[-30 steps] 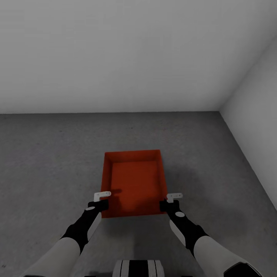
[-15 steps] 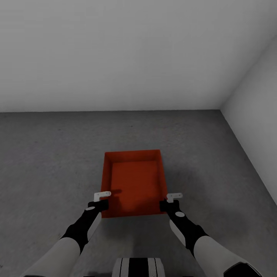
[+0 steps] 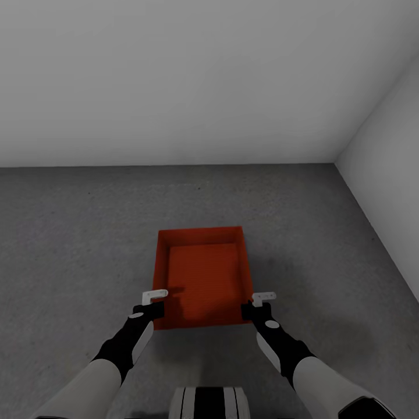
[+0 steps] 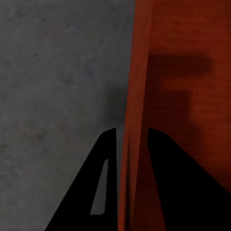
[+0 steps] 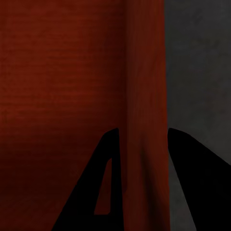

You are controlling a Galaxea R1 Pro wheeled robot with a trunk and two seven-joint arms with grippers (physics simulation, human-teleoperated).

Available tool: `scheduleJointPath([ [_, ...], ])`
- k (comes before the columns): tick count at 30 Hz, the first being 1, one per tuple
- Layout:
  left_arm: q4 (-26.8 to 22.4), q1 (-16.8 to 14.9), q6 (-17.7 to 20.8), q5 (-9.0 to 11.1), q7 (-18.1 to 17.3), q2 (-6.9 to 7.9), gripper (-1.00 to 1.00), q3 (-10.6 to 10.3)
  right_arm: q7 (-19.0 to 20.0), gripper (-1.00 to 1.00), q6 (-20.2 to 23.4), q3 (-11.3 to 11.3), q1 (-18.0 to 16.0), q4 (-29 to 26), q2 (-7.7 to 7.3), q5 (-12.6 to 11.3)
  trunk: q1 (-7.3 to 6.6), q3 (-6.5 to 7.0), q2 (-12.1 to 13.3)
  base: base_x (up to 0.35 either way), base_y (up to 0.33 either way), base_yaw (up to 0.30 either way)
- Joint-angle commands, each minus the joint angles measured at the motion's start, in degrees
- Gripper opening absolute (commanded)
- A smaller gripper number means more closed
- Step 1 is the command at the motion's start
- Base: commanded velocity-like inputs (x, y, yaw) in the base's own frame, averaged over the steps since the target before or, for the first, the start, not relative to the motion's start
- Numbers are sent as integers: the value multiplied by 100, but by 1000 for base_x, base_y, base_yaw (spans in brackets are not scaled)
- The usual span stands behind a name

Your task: Move the two storage containers from the living room to the garage. In the garage, place one container on the floor and stack the other container on top of it (either order is fine).

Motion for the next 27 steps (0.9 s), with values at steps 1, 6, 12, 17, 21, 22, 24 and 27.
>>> scheduleJointPath([
  [1, -42, -3, -8, 92, 67, 30, -100, 9, -66, -100, -26, 15, 3, 38, 10, -47, -1, -3, -2, 0, 0, 0],
  [6, -83, -3, 37, 320, 62, 31, -100, 35, -69, -100, -26, 126, 3, 82, 15, 82, -1, -3, -2, 0, 0, 0],
  [12, -116, -3, 41, 530, 55, 48, -100, 88, -42, -100, -26, 173, 3, 118, -97, 232, -1, -3, -2, 0, 0, 0],
  [17, -116, -3, 58, 391, 0, 51, -100, 212, 42, -100, -26, 34, 3, 143, -102, 313, -1, -3, -2, 0, 0, 0],
  [21, -113, -3, 59, 258, -43, 13, -100, 349, 56, -100, -26, 13, 3, 148, -88, 396, -1, -3, -2, 0, 0, 0],
  [22, -107, -3, 52, 259, -54, 5, -100, 383, 53, -100, -26, 13, 3, 148, -85, 408, -1, -3, -2, 0, 0, 0],
  [24, -95, -3, 24, 259, -60, 5, -100, 401, 55, -100, -26, 14, 3, 134, -85, 429, -1, -3, -2, 0, 0, 0],
  [27, -77, -3, -12, 259, -70, 5, -100, 429, 51, -100, -26, 14, 3, 118, -84, 457, -1, -3, -2, 0, 0, 0],
])
